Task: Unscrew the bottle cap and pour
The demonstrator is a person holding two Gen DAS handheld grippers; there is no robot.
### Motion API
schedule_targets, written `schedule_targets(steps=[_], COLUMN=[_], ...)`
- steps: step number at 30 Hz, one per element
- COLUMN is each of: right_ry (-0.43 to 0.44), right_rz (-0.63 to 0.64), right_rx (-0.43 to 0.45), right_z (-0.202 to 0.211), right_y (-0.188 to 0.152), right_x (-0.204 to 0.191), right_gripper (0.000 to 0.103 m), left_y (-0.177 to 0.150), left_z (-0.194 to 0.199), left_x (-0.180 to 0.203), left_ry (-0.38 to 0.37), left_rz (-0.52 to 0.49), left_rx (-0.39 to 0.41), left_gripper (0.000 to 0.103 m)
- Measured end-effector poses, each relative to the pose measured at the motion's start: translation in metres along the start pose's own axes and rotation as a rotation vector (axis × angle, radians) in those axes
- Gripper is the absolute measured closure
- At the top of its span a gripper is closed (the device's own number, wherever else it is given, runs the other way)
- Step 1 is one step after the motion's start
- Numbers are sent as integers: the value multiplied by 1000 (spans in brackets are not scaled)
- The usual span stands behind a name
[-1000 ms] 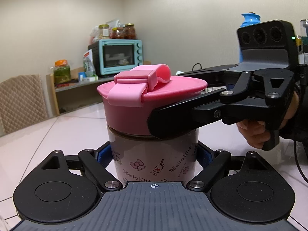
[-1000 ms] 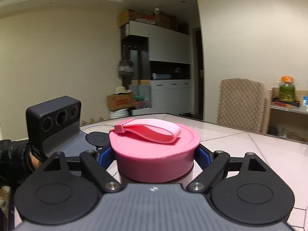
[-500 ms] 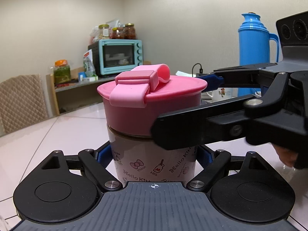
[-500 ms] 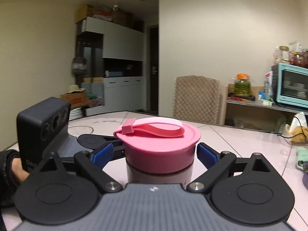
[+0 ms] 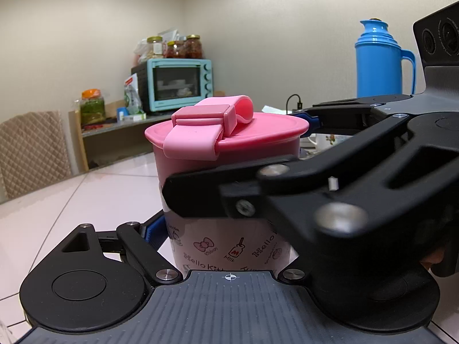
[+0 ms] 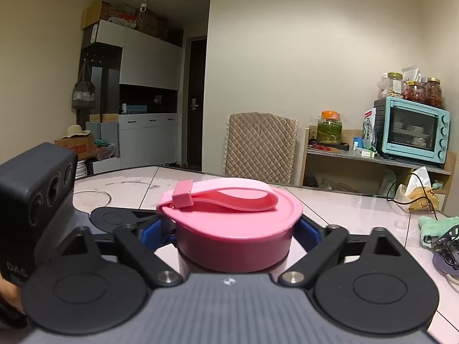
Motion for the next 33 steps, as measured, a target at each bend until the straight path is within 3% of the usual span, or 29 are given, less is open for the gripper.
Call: schedule_targets(steps=[7, 18, 21, 23, 26, 33], right_ry=[70, 450, 504, 504, 403, 242], right_rz=[-12, 81, 94, 86, 69, 17], right_rx=[14, 81, 89, 84, 58, 31], right_z=[2, -5, -5, -4, 1, 18], right_y=[-3, -6, -5, -3, -2, 2], right_x=[4, 30, 33, 33, 31, 20], right_gripper=[18, 18, 18, 18, 9, 8], left_y=[0, 0, 0, 0, 0, 0], left_z=[0, 0, 0, 0, 0, 0], left_x=[0, 0, 0, 0, 1, 1], left_ry=[0, 0, 0, -1, 0, 0], left_rz=[-1, 0, 0, 1, 0, 0], left_rx=[1, 0, 1, 1, 1, 1], left_gripper=[13, 13, 13, 13, 13, 13])
Point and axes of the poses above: each gripper's, at about its wrist camera, not at the fingertips, and z roughly against the way its jaws point, x to its right, y to its top, the point moved 9 cm from there along -z, roughly the way its jaws point, and after that the axes turned 9 degrees about z, right-handed, at the moved point
